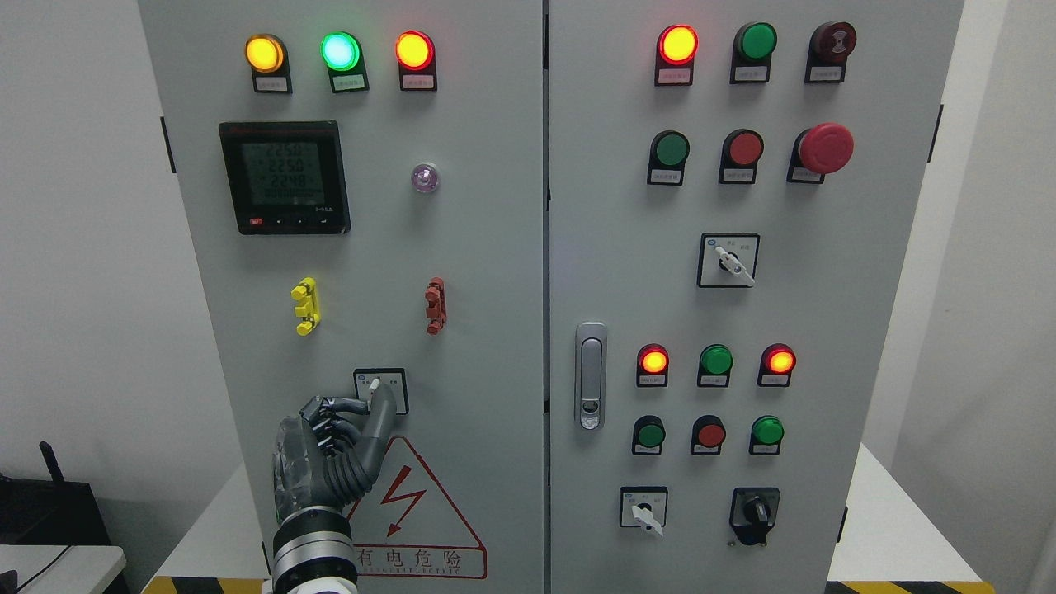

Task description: Turn on light switch 1

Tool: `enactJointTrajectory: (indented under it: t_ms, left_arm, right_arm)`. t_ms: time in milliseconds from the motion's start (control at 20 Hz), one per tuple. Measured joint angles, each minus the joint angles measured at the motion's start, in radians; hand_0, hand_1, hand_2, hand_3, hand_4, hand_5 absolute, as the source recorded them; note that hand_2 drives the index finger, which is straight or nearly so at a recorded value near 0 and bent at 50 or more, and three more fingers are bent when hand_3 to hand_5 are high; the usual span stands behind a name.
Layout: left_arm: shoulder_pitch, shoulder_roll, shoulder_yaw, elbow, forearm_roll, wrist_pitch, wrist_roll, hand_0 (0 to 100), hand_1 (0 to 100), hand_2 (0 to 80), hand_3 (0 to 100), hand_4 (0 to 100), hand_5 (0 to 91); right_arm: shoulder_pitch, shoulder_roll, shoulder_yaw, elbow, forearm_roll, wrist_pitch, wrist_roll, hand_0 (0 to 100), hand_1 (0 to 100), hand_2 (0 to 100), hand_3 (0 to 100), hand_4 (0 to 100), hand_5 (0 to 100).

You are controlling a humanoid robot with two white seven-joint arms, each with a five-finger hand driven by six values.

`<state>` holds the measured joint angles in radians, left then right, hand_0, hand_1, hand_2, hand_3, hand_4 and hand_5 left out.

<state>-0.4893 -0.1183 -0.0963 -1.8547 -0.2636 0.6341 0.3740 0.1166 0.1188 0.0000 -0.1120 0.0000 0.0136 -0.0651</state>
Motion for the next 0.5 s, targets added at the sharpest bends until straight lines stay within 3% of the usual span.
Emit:
enactJointTrajectory:
  t_ms: [501]
  left_arm:
    - [0.000, 0.000, -0.004, 0.000, 0.001, 0.008, 0.000, 24, 50, 57.8, 91, 95, 86.3]
  right_arm:
    - [0.000, 0.000, 0.000, 0.000, 0.000, 0.000, 0.000, 12, 39, 0, 0, 0, 0]
